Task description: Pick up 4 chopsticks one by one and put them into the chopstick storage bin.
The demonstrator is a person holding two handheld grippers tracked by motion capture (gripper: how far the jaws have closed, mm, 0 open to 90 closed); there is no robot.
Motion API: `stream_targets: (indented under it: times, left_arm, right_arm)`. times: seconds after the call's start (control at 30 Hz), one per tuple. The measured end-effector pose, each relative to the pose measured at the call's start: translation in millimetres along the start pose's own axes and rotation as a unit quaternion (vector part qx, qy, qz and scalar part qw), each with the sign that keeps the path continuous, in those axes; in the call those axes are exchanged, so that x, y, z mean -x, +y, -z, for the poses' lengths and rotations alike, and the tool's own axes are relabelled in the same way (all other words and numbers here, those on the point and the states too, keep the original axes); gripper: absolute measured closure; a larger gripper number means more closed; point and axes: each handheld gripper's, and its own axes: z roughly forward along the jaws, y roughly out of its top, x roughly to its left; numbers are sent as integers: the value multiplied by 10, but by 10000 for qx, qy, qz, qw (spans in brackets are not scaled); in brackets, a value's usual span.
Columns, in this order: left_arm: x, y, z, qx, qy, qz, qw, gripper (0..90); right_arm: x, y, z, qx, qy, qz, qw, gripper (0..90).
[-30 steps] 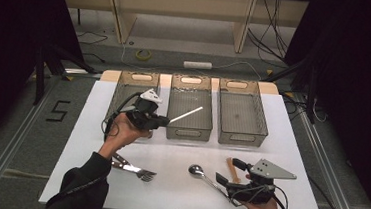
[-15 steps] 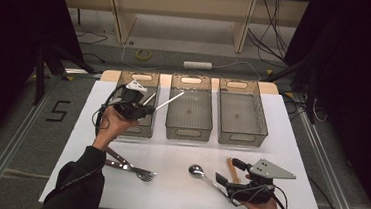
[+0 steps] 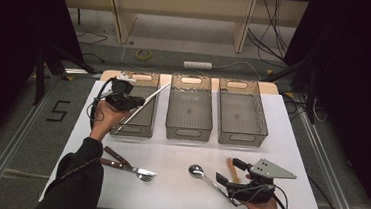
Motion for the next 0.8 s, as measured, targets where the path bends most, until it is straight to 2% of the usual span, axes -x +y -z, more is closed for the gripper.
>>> stream_targets:
  times: [0.37, 0.8]
  left_arm:
    - [-245, -35, -11, 17, 272, 323, 9991, 847]
    - [-389, -46, -81, -114, 440, 414, 9981, 846]
  right_arm:
    - [1, 0, -3, 2, 5, 5, 10000, 222]
    - [0, 0, -7, -7, 13, -12, 10000, 222]
